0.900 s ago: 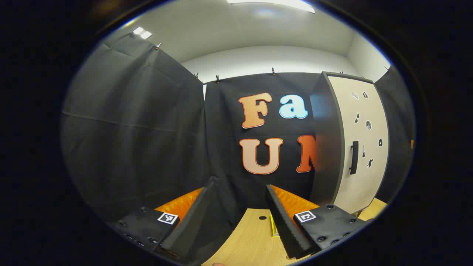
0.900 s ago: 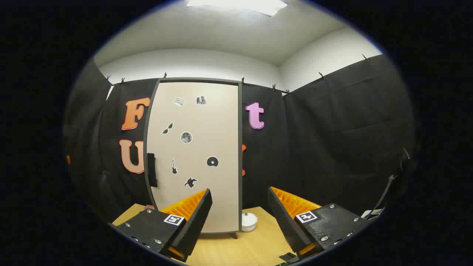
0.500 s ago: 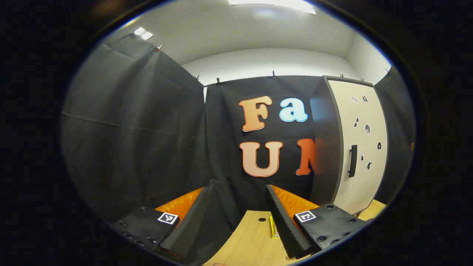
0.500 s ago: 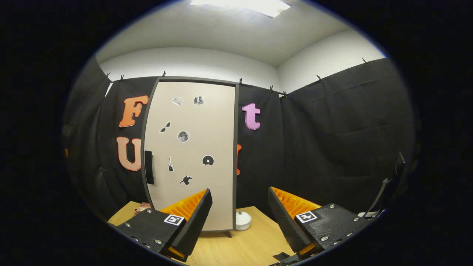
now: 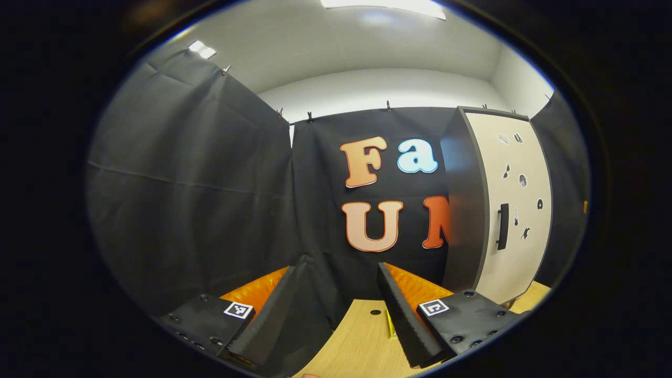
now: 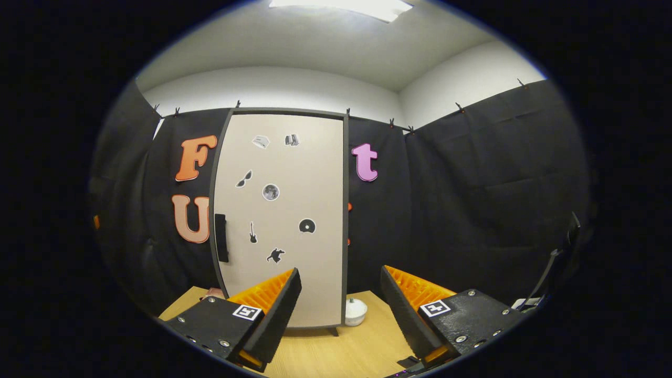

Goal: Open the cabinet door with the right hand, grasp the bottle in the cabinet with the left hand and place it on the coaster, then close the cabinet door with the right hand.

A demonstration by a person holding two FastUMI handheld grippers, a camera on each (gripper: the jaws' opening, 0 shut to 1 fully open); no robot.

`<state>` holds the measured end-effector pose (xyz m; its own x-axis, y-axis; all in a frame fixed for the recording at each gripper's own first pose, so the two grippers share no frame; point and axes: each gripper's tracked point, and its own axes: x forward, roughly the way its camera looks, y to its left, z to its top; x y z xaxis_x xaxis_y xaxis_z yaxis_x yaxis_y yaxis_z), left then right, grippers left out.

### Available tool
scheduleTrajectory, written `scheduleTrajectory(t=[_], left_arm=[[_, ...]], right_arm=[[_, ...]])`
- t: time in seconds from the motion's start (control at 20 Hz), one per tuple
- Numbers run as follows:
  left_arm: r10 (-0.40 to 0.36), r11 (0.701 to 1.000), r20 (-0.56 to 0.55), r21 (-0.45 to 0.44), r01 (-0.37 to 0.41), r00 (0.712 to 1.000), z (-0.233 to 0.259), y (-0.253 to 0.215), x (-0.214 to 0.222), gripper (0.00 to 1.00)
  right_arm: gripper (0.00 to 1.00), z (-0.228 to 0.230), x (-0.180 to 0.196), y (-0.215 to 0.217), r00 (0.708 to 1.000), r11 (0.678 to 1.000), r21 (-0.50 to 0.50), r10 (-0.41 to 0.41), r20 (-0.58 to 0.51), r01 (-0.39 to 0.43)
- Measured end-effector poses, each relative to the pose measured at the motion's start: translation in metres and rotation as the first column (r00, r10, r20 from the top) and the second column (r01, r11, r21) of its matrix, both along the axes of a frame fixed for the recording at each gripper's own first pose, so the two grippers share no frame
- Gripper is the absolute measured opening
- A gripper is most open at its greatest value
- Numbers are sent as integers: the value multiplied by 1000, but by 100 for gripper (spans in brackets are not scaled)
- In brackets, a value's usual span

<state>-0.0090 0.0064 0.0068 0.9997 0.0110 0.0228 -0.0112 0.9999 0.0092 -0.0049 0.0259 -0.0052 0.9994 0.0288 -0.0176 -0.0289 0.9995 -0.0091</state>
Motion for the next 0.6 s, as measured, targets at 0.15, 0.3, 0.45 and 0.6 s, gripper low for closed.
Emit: scheduleTrajectory(t=[0.15, 0.3, 0.45, 0.6], left_arm=[[4, 1000, 2, 11, -4, 1000, 0, 1, 1, 99], [0, 1000, -4, 19, 0, 1000, -4, 0, 3, 99], [7, 1000, -3, 24, -7, 1000, -4, 4, 1, 99], [-1, 1000, -13, 2, 1, 1000, -8, -1, 4, 99]], right_arm=[[94, -3, 8, 26, 998, 998, 3, 60, -7, -60], [94, -8, 17, 55, 993, 993, -2, 117, -18, -117], [94, -14, 26, 90, 982, 983, 14, 186, -37, -185], [94, -21, 38, 124, 969, 971, 19, 240, -53, -239]])
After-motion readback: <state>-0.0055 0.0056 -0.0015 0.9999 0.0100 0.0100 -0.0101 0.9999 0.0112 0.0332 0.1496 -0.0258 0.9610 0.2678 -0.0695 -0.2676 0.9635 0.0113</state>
